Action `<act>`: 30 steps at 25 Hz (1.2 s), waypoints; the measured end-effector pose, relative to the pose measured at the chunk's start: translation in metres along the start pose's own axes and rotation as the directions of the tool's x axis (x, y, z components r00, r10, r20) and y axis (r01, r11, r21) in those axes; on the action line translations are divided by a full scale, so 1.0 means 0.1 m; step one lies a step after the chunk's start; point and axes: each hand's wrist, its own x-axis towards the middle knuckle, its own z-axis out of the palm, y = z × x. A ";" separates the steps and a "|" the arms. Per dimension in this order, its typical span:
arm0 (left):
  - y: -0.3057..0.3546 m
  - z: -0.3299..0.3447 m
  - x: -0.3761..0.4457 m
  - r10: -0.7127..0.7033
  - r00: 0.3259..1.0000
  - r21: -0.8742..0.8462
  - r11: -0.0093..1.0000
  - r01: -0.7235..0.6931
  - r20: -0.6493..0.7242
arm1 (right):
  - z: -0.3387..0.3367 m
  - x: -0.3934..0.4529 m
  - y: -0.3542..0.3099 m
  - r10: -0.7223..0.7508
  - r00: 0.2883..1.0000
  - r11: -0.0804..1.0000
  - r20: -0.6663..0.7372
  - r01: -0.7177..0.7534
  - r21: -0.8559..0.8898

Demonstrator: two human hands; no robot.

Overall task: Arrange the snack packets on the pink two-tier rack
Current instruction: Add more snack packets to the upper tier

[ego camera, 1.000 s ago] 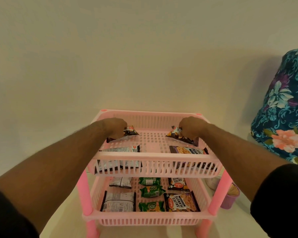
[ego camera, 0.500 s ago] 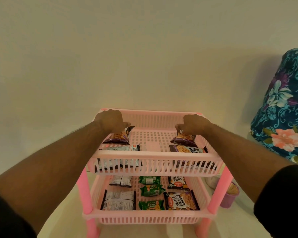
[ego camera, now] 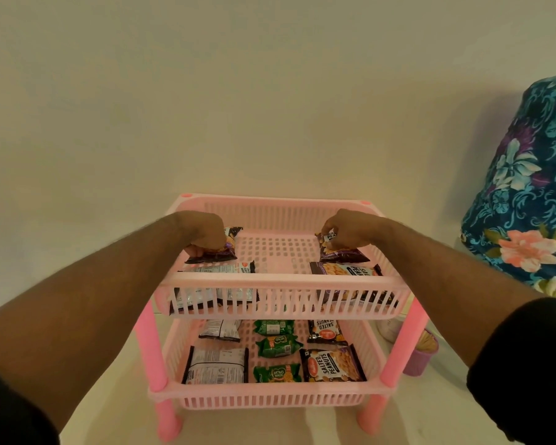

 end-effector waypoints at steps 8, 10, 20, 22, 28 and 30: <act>0.03 -0.06 -0.19 0.041 0.998 -0.018 0.999 -0.042 -0.056 | -0.06 -0.10 0.01 0.017 0.997 1.000 -0.070 -0.017 -0.006; 0.05 -0.13 -0.32 0.103 0.980 -0.015 0.994 -0.108 -0.170 | -0.12 -0.18 -0.03 0.019 0.992 1.000 -0.125 -0.016 0.025; 0.20 0.41 -1.82 0.192 0.517 -0.170 0.803 -0.572 -0.834 | -0.32 -1.58 -0.66 -0.023 0.804 0.919 -0.595 0.252 0.304; 0.15 0.76 -2.12 0.203 0.526 -0.206 0.759 -0.617 -0.826 | -0.11 -1.95 -0.76 0.011 0.775 0.867 -0.631 0.307 0.391; -0.16 2.13 -2.61 0.177 0.756 -0.373 0.785 -0.495 -0.630 | 0.95 -2.75 -0.95 0.061 0.870 0.794 -0.490 0.255 0.552; -0.31 2.65 -2.73 0.103 0.856 -0.462 0.806 -0.371 -0.507 | 1.41 -2.95 -1.01 0.034 0.929 0.797 -0.368 0.197 0.570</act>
